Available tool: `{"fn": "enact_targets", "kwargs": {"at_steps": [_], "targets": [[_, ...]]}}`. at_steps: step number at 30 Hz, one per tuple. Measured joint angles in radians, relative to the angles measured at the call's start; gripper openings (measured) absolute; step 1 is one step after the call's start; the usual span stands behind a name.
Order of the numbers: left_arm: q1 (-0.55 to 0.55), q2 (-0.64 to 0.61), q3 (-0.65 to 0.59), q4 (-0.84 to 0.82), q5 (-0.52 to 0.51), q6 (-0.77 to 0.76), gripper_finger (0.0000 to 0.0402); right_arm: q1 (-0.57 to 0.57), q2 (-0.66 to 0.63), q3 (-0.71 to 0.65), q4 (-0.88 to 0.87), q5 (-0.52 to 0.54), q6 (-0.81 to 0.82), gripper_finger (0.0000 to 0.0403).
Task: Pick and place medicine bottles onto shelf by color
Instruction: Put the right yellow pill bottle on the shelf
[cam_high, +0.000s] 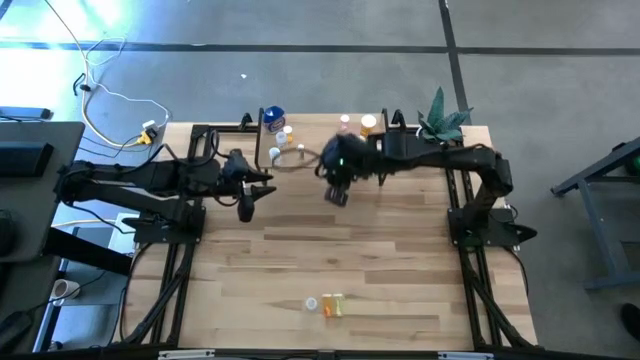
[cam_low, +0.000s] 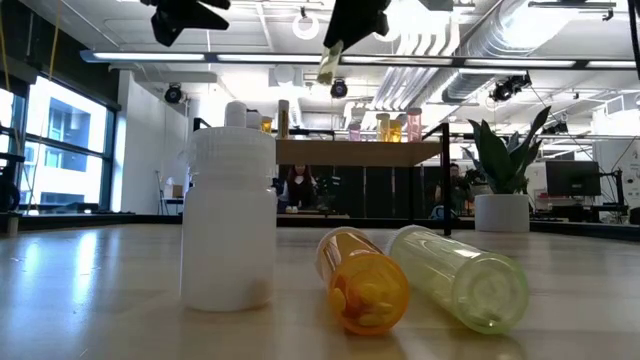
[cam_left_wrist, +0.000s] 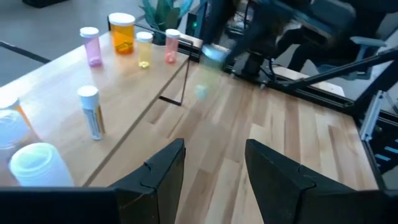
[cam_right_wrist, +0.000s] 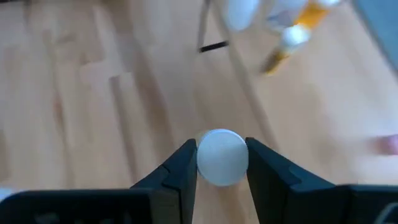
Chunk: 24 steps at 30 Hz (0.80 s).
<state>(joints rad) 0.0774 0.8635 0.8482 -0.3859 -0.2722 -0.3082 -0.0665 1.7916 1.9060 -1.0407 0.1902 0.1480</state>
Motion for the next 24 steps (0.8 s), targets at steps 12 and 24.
{"fn": "enact_targets", "kwargs": {"at_steps": [12, 24], "targets": [[0.078, 0.000, 0.000, 0.000, -0.002, 0.005, 0.0158, -0.262, 0.000, 0.030, -0.009, -0.067, -0.222, 0.0103], [0.133, 0.000, 0.000, 0.001, -0.004, 0.005, 0.0158, -0.391, 0.052, 0.030, -0.012, -0.229, -0.288, 0.0103]]}}
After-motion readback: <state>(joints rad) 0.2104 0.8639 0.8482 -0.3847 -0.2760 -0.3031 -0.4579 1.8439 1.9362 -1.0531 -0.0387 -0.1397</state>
